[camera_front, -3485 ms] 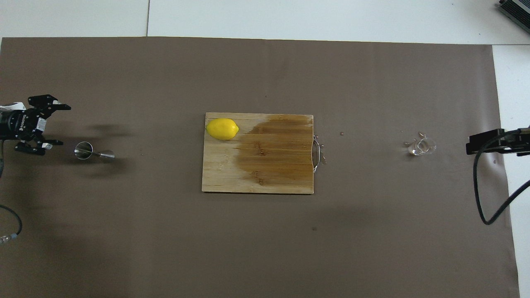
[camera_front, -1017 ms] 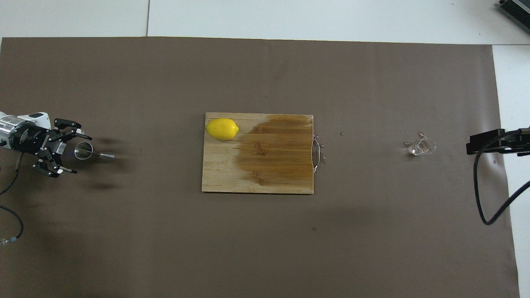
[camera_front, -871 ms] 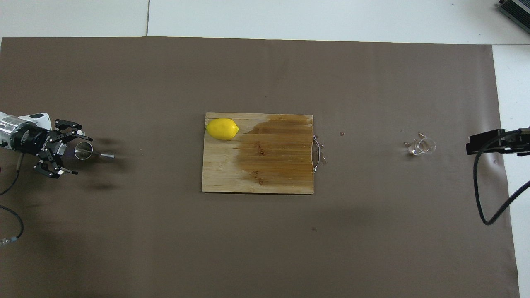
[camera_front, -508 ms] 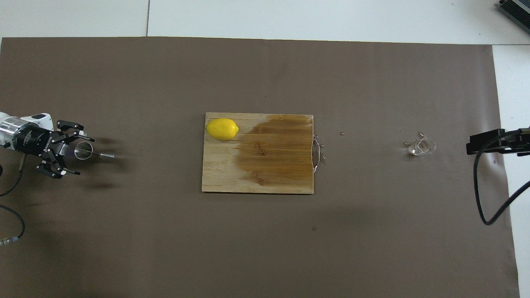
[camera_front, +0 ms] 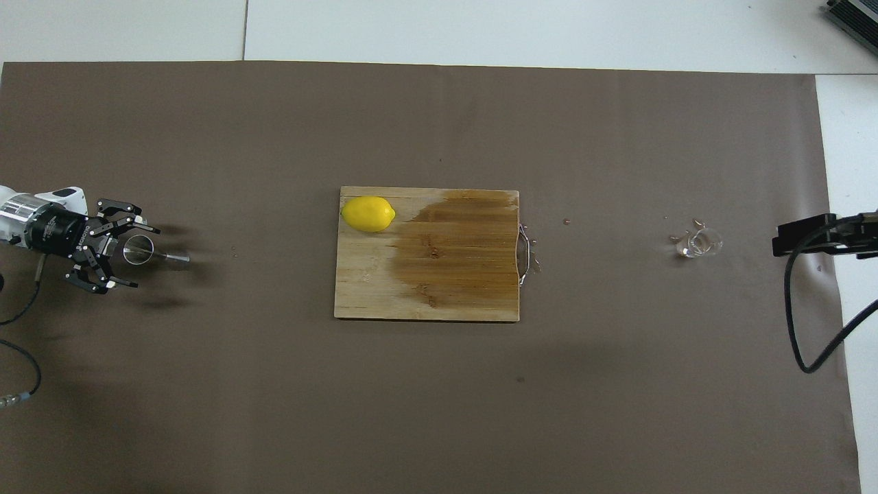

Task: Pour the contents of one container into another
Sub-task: 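Close the left gripper around the metal jigger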

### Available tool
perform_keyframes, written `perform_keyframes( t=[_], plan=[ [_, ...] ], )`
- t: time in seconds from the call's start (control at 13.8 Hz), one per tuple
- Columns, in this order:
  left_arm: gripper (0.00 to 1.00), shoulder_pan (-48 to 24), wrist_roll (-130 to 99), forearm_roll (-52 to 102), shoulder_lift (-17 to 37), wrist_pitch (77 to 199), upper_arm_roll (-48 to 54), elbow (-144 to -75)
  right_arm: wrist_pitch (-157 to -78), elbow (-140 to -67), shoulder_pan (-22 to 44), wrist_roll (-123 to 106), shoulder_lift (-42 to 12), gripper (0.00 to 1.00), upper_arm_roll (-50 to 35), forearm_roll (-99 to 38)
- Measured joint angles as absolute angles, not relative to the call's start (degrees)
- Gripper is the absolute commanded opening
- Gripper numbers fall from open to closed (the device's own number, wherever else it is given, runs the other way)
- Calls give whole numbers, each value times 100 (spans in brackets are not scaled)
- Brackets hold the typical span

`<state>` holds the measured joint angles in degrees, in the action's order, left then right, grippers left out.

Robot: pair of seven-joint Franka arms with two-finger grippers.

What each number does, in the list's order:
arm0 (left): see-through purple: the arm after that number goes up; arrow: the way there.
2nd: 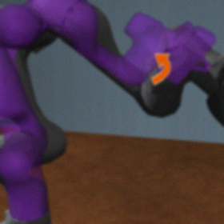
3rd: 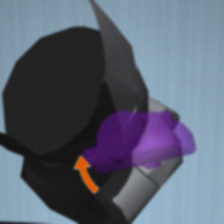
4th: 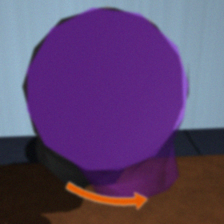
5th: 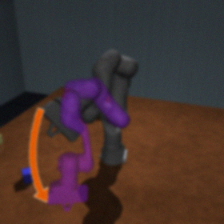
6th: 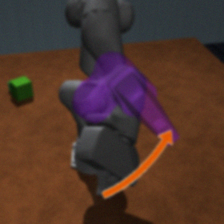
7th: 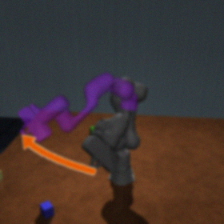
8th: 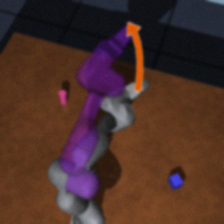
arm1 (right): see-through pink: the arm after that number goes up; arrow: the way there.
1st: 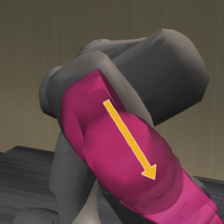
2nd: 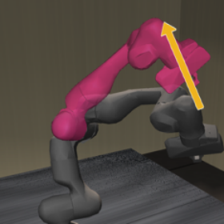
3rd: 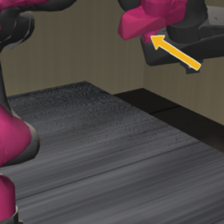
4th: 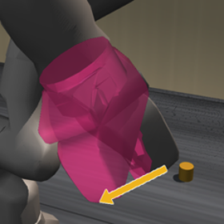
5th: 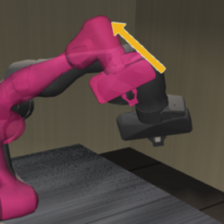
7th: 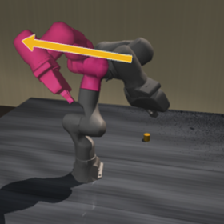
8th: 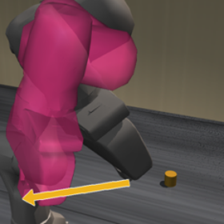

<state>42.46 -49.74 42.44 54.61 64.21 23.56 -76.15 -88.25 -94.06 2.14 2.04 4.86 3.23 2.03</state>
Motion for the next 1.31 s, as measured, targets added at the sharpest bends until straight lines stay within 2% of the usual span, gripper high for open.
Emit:
perform_keyframes(
  t=[1.31],
  plan=[
    [100,4407,-4988,4205,5577,6237,2605,-7616,-8825,-9406,214,204,486,100,323,203]
  ],
)
